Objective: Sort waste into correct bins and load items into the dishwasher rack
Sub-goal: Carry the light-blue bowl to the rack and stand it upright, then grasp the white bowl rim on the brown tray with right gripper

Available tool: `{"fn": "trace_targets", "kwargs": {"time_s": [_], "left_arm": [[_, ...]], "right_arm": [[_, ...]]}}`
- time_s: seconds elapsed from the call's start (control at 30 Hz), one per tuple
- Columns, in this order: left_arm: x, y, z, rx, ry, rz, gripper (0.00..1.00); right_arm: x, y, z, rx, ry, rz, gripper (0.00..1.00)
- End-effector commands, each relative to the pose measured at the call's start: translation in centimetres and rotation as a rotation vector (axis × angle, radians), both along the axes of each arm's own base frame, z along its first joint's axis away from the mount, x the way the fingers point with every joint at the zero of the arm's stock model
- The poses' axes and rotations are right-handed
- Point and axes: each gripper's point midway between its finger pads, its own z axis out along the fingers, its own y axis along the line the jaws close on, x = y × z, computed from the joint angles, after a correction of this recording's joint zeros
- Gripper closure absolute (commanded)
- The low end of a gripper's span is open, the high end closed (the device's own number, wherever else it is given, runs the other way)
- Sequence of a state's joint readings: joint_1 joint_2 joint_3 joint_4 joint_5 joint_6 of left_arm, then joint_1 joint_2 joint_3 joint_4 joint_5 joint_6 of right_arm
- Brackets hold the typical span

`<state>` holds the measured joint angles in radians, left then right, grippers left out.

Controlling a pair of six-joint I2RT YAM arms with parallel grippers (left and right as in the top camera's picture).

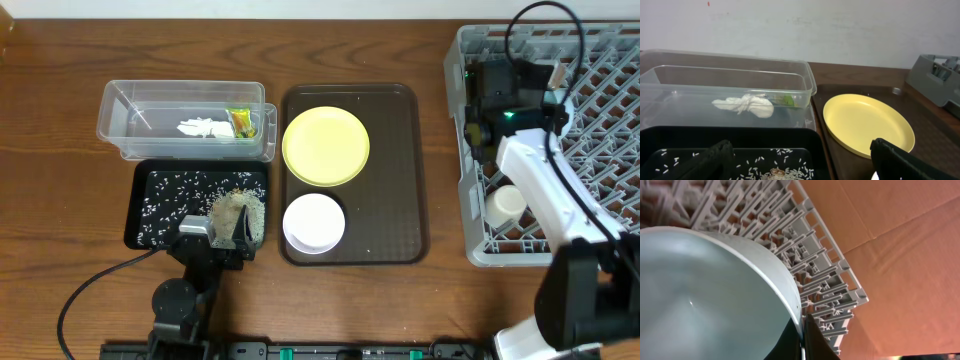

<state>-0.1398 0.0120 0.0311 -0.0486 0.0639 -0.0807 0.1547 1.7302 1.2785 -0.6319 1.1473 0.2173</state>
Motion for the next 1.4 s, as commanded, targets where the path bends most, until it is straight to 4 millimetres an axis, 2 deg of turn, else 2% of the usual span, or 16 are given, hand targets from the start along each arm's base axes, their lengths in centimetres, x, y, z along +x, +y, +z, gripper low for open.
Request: {"fn": "trace_targets", "kwargs": {"time_s": [0.0, 0.13, 0.33, 0.43, 0.53, 0.63, 0.7, 0.83, 0.9, 0.97, 1.0, 1.03, 1.1, 1.2, 1.37], "left_arm": [[0.0, 0.2, -1.5, 0.011, 0.034, 0.007, 0.10], [0.0, 0.2, -1.5, 0.011, 0.034, 0.007, 0.10], [0.0, 0.2, -1.5, 0.011, 0.034, 0.007, 0.10], [0.0, 0.2, -1.5, 0.011, 0.034, 0.007, 0.10], [0.0, 0.2, -1.5, 0.011, 0.034, 0.007, 0.10], [0.0, 0.2, -1.5, 0.011, 0.034, 0.007, 0.10], [0.0, 0.2, -1.5, 0.011, 0.034, 0.007, 0.10], [0.0, 0.2, -1.5, 0.011, 0.034, 0.007, 0.10], [0.0, 0.2, -1.5, 0.011, 0.034, 0.007, 0.10], [0.0, 0.2, -1.5, 0.011, 0.034, 0.007, 0.10], [0.0, 0.2, -1.5, 0.011, 0.034, 0.007, 0.10], [0.0, 0.2, -1.5, 0.011, 0.034, 0.007, 0.10], [0.0, 0.2, -1.5, 0.011, 0.034, 0.007, 0.10], [0.0, 0.2, -1.5, 0.011, 0.034, 0.007, 0.10], [0.0, 0.2, -1.5, 0.011, 0.034, 0.007, 0.10]], "right_arm": [[0.1, -0.6, -0.6, -0.074, 0.062, -0.015, 0.99], [0.7, 0.2, -1.8, -0.075, 0.107, 0.019, 0.99], [0.9, 4.1, -3.8, -0.032, 0.193, 0.138, 0.96], [0.1, 5.6, -4.2, -0.038, 0.248, 0.174, 0.84], [-0.8, 6.3, -4.5, -0.014, 0.237, 0.161, 0.77], [-1.5, 7.9, -5.9, 0.110, 0.266, 0.204, 0.64], [-1.8, 9.3, -6.4, 0.190, 0.281, 0.244, 0.62], [-2.7, 14.1, -6.3, 0.430, 0.300, 0.379, 0.55], [-4.0, 18.4, -5.8, 0.618, 0.316, 0.499, 0.54], [-6.0, 24.1, -4.9, 0.852, 0.344, 0.660, 0.53], [-6.6, 25.7, -4.6, 0.916, 0.356, 0.707, 0.53], [-7.7, 28.5, -4.1, 1.014, 0.379, 0.785, 0.50], [-9.6, 32.4, -3.6, 1.140, 0.418, 0.874, 0.44], [-11.5, 34.8, -5.2, 1.173, 0.459, 0.822, 0.44], [-12.8, 35.3, -10.3, 1.070, 0.523, 0.676, 0.45]]}}
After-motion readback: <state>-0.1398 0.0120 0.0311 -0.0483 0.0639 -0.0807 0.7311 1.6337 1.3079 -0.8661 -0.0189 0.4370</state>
